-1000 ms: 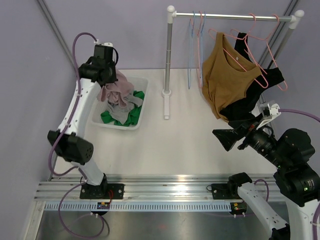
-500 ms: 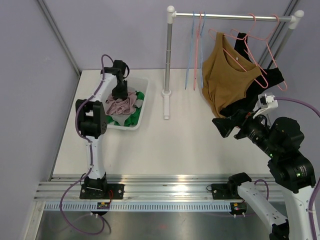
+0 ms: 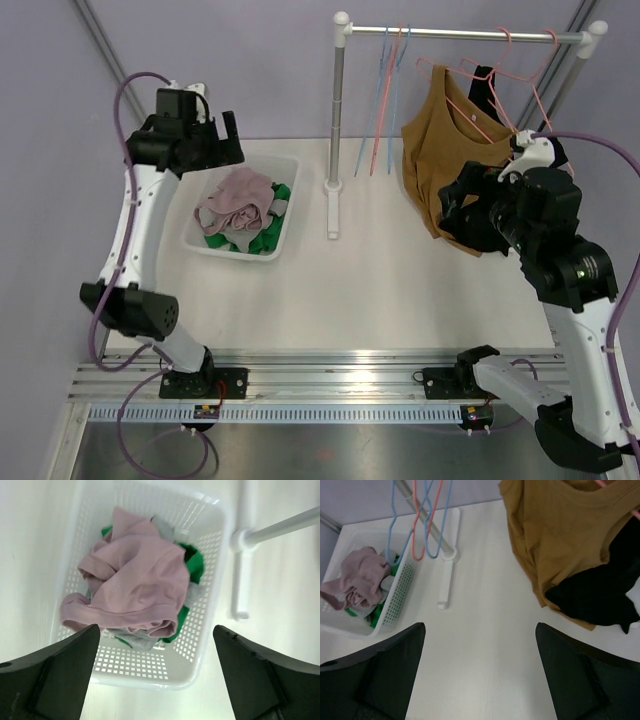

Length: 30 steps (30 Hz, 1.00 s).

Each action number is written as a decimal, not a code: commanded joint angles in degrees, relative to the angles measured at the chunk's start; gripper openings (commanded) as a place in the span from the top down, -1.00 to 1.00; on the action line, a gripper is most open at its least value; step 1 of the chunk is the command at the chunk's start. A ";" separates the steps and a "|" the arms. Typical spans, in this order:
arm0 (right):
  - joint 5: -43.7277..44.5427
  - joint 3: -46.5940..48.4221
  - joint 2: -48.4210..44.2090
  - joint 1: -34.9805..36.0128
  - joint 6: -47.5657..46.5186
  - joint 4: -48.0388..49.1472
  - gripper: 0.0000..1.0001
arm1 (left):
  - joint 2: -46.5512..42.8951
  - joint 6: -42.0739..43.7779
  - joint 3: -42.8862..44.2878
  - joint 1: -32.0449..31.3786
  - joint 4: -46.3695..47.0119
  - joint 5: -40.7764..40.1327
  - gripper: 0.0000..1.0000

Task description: Remove the tank top from the hanger

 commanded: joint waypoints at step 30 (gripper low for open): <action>-3.21 31.09 42.66 -20.50 -30.10 12.82 -0.73 | -61.31 -0.11 -63.35 -4.53 24.17 13.11 -0.98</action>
